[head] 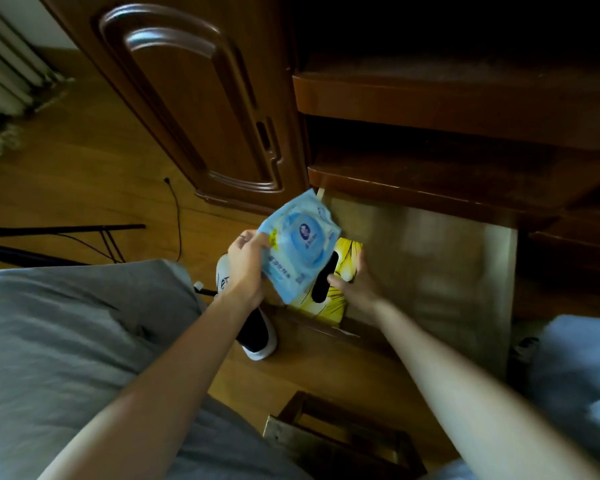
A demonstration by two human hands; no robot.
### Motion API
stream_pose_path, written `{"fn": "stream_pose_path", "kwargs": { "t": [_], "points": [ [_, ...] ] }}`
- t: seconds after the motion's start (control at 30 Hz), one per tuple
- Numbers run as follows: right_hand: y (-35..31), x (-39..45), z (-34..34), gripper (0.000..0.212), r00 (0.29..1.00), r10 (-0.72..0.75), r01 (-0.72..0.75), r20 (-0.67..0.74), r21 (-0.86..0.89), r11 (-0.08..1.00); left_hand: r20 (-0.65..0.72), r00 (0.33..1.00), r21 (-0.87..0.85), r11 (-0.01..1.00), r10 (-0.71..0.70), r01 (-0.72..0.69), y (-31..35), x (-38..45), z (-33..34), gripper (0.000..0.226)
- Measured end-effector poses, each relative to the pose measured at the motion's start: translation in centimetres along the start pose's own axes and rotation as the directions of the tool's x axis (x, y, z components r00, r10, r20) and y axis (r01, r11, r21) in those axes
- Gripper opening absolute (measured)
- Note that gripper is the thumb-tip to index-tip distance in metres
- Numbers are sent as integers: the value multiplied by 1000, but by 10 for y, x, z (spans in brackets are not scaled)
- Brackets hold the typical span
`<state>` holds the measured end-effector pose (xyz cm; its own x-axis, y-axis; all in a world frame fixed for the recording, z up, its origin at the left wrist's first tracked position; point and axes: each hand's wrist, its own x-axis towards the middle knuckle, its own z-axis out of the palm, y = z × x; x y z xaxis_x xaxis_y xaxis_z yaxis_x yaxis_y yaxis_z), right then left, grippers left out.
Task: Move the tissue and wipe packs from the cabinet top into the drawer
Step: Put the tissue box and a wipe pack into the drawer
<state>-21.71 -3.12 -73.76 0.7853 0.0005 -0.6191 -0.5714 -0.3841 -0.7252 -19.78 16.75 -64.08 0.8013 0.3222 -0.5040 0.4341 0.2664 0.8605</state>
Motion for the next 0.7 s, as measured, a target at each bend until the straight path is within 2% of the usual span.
{"fn": "stream_pose_path", "kwargs": {
  "t": [0.07,0.1,0.13,0.17,0.23,0.27,0.37,0.4,0.47,0.53,0.63,0.7],
  "points": [
    [-7,-4,-18,64,991,16,-7,-134,72,997,130,986,-76,990,-105,116,-4,-7,10,24],
    [-10,-7,-27,55,979,25,19,-201,214,977,181,973,-72,985,-141,156,-8,-11,15,25],
    [-12,-12,-35,53,978,44,40,-205,390,920,224,961,-30,984,-163,174,-12,-16,21,22],
    [-14,-18,-44,54,985,84,18,-148,581,814,263,949,40,984,-176,172,-17,-19,27,19],
    [-6,-26,-59,54,992,122,-52,-29,792,609,337,925,219,970,-177,106,-27,-25,37,33],
    [-2,-30,-65,52,994,110,-69,2,794,604,370,913,306,950,-172,54,-31,-28,40,40],
    [16,-36,-75,72,991,102,-37,-82,576,817,419,899,563,814,-130,-144,-46,-33,46,50],
    [21,-37,-79,81,988,114,-39,-107,539,842,417,906,622,752,-81,-219,-49,-33,48,52],
    [26,-39,-87,85,981,126,-27,-146,545,838,372,928,665,688,31,-290,-52,-33,51,54],
    [26,-40,-95,73,982,104,7,-157,583,813,350,933,649,696,87,-308,-49,-33,57,52],
    [17,-45,-102,48,994,48,16,-95,577,817,434,898,520,834,-70,-186,-45,-30,65,40],
    [16,-47,-102,44,998,31,-5,-47,479,878,508,853,487,856,-116,-173,-45,-29,67,32]
  ]
}}
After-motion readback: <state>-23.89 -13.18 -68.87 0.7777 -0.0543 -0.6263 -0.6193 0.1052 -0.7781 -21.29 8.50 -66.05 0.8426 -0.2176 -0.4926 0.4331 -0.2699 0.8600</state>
